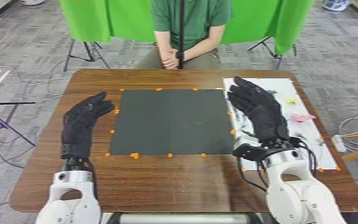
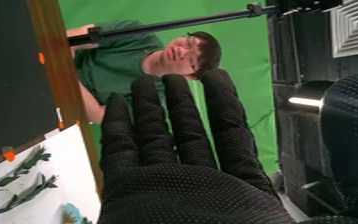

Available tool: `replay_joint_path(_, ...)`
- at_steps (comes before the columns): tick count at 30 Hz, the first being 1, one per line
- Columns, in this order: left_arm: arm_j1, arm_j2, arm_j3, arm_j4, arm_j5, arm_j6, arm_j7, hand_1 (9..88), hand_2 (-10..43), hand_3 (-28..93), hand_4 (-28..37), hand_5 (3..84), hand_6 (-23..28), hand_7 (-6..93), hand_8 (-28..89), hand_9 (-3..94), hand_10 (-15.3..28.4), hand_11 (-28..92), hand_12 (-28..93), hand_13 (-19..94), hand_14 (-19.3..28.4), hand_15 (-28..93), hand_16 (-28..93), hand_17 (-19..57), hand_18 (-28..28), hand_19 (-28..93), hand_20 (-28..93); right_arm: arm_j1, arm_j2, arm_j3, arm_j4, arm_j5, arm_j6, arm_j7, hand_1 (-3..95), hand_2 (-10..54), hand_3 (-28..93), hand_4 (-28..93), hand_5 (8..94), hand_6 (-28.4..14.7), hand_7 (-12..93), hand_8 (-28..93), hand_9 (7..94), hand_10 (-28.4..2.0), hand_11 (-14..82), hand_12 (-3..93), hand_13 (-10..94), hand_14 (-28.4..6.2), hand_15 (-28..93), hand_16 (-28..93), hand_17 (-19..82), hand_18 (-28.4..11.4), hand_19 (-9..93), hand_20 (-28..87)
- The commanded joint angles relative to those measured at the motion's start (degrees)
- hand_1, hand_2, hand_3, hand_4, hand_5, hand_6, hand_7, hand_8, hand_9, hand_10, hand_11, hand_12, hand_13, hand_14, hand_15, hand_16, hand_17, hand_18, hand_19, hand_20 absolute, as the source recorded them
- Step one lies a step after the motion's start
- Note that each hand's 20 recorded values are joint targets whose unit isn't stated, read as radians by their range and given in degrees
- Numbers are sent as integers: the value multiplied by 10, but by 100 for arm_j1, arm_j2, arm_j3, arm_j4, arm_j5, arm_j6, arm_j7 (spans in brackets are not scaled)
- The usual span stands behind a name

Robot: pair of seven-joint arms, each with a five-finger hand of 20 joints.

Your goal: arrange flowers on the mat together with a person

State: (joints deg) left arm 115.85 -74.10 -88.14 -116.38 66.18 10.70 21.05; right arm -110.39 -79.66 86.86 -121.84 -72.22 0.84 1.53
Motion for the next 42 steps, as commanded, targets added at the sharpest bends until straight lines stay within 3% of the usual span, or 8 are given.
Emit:
replay_joint_path(1, 128, -157, -94, -4, 89, -133, -52, 287, 6, 661, -202, 509, 50, 173, -61, 509, 143, 234, 140, 416, 197, 279, 6, 86, 167, 184, 202, -31, -9, -52, -49, -3, -68, 90, 152, 6, 734, -144, 441, -20, 135, -83, 427, -147, 49, 165, 342, -147, 97, 200, 172, -129, 73, 249)
replay_joint_path(15, 174, -121, -116, -37, 46, -64, -67, 287, 7, 660, -201, 508, 51, 171, -62, 508, 142, 232, 140, 415, 197, 278, 7, 84, 167, 181, 201, 19, -7, -65, -34, 0, -205, 65, 152, 6, 735, -144, 443, -20, 137, -83, 431, -147, 50, 165, 343, -147, 98, 199, 171, -129, 75, 250)
replay_joint_path(29, 42, -89, -97, 10, 104, -287, -211, 287, 7, 658, -202, 506, 51, 169, -61, 504, 142, 231, 140, 408, 197, 274, 7, 78, 167, 178, 202, 0, 20, -75, -51, -15, -75, 14, 152, 6, 735, -144, 440, -20, 137, -83, 432, -148, 51, 166, 345, -149, 99, 199, 170, -130, 76, 249)
replay_joint_path(34, 60, -104, -121, 7, 138, -351, -244, 287, 8, 657, -203, 504, 51, 169, -60, 502, 141, 231, 140, 405, 196, 273, 9, 72, 168, 179, 201, -12, 15, -46, -38, 37, -219, 71, 151, 5, 736, -143, 365, -30, 119, -80, 435, -148, 52, 168, 350, -152, 102, 201, 169, -132, 79, 249)
replay_joint_path(38, 100, -110, -143, -13, 135, -328, -250, 287, 9, 657, -203, 504, 50, 170, -60, 502, 141, 230, 140, 403, 197, 272, 10, 67, 168, 176, 199, 45, 7, 28, -6, 17, -578, 169, 155, 4, 728, -143, 356, -32, 112, -74, 434, -147, 52, 169, 349, -154, 101, 201, 168, -134, 79, 245)
replay_joint_path(42, 178, -153, -196, -41, 148, -305, -246, 286, 9, 657, -203, 503, 50, 170, -60, 501, 140, 230, 141, 401, 196, 271, 12, 61, 170, 177, 200, -6, -47, 19, -31, -13, -529, 151, 155, 6, 724, -143, 368, -31, 111, -73, 435, -147, 52, 170, 350, -155, 101, 201, 168, -135, 79, 244)
